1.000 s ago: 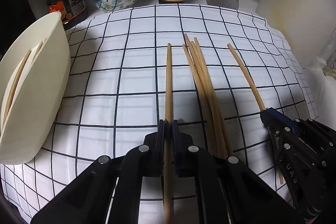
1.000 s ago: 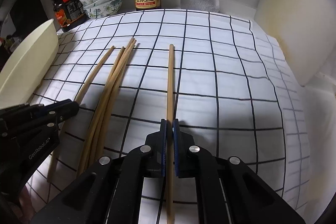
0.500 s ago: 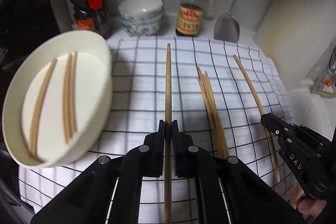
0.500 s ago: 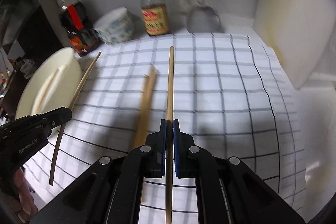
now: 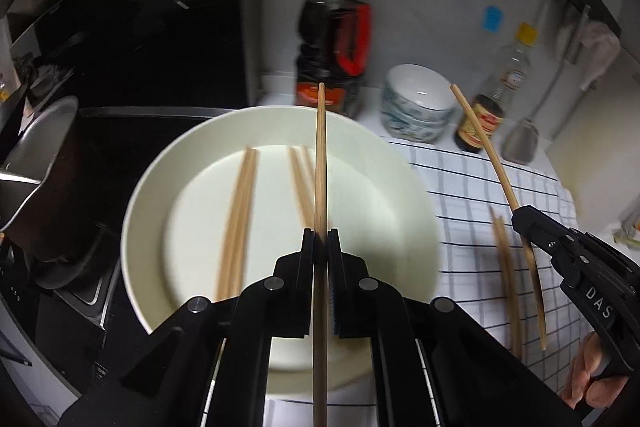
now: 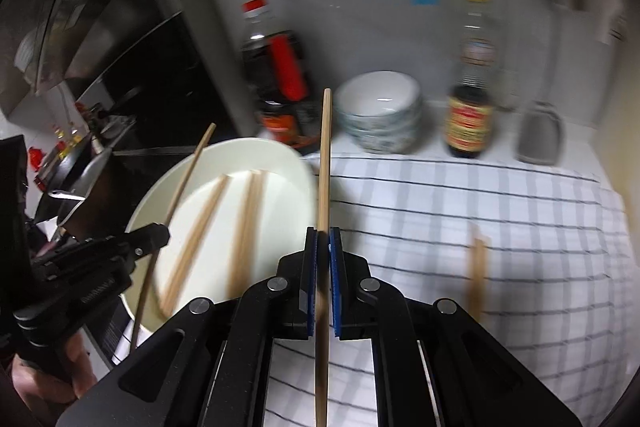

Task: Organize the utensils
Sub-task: 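Lift both held chopsticks and carry them over the white plate, then lower the chopsticks into the plate and open both tools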

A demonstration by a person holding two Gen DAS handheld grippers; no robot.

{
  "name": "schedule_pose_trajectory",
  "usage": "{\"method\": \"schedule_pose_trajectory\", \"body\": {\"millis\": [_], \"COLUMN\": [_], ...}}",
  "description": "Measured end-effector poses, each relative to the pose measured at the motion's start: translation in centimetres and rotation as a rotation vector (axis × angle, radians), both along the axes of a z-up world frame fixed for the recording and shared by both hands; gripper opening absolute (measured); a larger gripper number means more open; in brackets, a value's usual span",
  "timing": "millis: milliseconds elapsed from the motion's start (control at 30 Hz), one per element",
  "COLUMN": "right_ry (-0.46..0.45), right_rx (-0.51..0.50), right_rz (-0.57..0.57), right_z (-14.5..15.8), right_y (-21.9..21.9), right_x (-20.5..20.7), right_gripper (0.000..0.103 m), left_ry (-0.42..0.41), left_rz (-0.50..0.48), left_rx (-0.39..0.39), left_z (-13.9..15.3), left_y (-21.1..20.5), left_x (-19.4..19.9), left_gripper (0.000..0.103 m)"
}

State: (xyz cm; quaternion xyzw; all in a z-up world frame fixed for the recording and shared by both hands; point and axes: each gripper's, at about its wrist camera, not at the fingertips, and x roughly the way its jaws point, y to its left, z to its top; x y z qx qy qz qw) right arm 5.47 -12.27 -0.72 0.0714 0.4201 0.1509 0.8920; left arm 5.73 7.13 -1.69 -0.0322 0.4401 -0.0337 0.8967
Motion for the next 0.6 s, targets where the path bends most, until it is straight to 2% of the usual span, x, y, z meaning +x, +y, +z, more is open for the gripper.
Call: {"method": "schedule_pose_trajectory", "body": {"millis": [300,600], "right_ry": [0.107,0.213], "right_rx": [-0.006,-0.049], "right_rz": [0.087,0.082], "right_z": [-3.3,-6.8], "right_y": [8.0,11.2], "right_x": [4.3,6.5], "right_gripper": [0.006,0.006], "left_ry": [0.07,0.146], "left_rz": [0.038,0.017], "left_rx": [-0.017,-0.025], "left_z": [-3.5,-6.9], "left_y": [5.4,6.2], "left_x": [3.1,5.4], "left_gripper": [0.007,0.007]}}
